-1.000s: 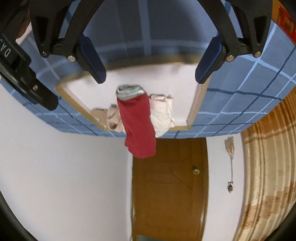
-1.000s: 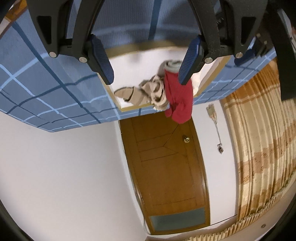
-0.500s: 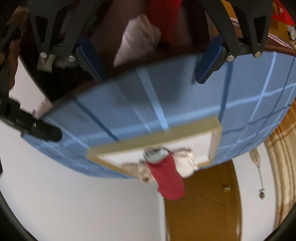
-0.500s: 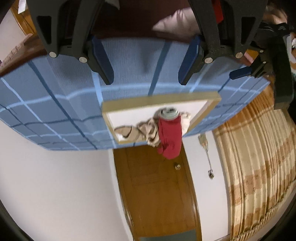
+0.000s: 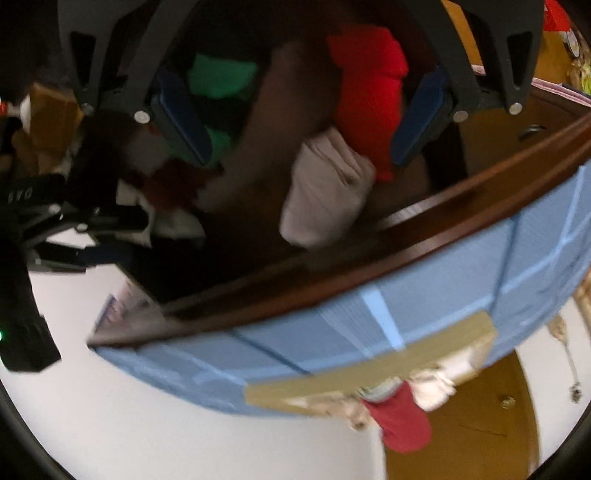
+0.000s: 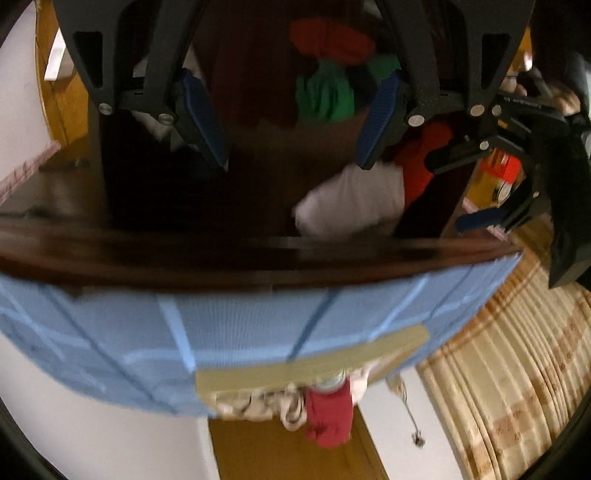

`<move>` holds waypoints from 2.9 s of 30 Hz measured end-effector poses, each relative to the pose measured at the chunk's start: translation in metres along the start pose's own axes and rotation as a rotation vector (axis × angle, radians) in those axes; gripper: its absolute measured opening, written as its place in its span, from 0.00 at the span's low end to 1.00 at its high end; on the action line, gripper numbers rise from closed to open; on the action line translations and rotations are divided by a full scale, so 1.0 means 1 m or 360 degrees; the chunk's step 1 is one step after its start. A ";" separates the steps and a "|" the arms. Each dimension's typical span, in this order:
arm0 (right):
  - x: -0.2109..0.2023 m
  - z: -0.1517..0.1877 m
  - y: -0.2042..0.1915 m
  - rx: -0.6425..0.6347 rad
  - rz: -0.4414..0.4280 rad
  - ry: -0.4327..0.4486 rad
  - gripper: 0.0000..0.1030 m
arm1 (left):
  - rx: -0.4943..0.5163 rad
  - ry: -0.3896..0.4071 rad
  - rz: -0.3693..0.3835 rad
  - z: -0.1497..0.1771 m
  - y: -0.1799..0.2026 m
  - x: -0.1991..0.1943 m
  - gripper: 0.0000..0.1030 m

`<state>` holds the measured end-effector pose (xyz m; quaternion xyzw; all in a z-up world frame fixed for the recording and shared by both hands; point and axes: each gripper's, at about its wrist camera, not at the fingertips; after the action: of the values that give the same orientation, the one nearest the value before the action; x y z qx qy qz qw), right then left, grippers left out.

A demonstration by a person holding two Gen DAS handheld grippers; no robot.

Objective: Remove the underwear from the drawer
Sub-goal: 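Move both open tools back down into the drawer, then grasp a green-black sock with the left tool while the right tool grasps a grey sock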

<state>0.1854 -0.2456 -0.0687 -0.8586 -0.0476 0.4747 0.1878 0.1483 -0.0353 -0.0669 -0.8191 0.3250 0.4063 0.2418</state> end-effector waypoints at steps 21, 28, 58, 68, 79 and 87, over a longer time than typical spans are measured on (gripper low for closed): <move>-0.006 0.038 0.027 0.0082 -0.0068 -0.0375 0.58 | 0.0069 -0.0675 0.0698 0.013 0.048 0.097 0.87; -0.016 0.024 0.050 0.0122 0.0048 -0.0287 0.58 | 0.0061 -0.0761 0.0807 0.011 0.057 0.105 0.68; 0.096 0.015 0.044 -0.0871 0.0761 -0.0631 0.38 | -0.0432 -0.0027 0.0715 0.004 -0.002 0.019 0.23; 0.089 0.016 0.043 -0.0876 0.0711 -0.0638 0.37 | -0.0484 0.0012 0.0704 0.013 -0.016 0.003 0.23; 0.033 -0.014 0.069 -0.0189 0.0191 -0.0541 0.06 | -0.0563 0.0069 0.0688 0.014 -0.025 -0.006 0.23; -0.017 -0.032 0.065 0.0255 -0.0294 -0.0378 0.06 | -0.0550 0.0138 0.0680 0.000 -0.017 -0.017 0.23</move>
<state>0.1966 -0.3193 -0.0641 -0.7708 -0.1101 0.5557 0.2916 0.1533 -0.0181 -0.0502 -0.7776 0.4263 0.4621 -0.0068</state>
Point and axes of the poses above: each gripper's, at about its wrist camera, not at the fingertips, and x roughly the way its jaws point, y to its right, z to its underside, and after that the axes turned 15 degrees about x, right-handed
